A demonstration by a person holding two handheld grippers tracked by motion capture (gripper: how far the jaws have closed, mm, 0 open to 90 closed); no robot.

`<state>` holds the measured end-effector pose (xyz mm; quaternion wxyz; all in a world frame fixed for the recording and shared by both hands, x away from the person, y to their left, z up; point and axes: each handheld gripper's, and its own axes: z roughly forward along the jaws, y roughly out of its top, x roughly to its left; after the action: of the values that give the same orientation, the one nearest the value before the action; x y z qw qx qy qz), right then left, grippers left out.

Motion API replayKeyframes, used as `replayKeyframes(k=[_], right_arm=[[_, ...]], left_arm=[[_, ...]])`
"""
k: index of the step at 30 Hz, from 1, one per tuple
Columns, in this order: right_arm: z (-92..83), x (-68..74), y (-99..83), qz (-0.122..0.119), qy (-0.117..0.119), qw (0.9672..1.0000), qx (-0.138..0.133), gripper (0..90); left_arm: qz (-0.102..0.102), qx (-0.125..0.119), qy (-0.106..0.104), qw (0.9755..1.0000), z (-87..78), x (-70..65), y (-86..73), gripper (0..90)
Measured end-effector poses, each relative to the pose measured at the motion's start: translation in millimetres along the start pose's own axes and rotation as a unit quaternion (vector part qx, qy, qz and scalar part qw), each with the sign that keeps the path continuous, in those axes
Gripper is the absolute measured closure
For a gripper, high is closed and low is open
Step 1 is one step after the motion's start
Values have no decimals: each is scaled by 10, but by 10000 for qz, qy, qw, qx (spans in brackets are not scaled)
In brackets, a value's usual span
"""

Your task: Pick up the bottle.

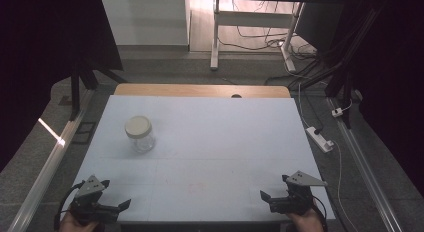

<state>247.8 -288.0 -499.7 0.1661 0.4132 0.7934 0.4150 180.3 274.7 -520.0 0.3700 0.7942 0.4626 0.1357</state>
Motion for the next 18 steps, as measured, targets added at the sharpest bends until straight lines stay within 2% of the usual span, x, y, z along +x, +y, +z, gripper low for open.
replayKeyframes(k=[2, 5, 18], right_arm=[[-5, 1, 0, -25, 31, 10000, -24, 0], [-10, 2, -4, -248, -56, 9997, 43, 0], [-6, -8, -9, -265, 109, 9996, 62, 0]], left_arm=[[-28, -10, -20, 10000, -2, 8, -1, 0], [-109, -38, -50, 9999, -4, 22, -3, 0], [-160, 13, -92, 9998, 11, 33, 4, 0]])
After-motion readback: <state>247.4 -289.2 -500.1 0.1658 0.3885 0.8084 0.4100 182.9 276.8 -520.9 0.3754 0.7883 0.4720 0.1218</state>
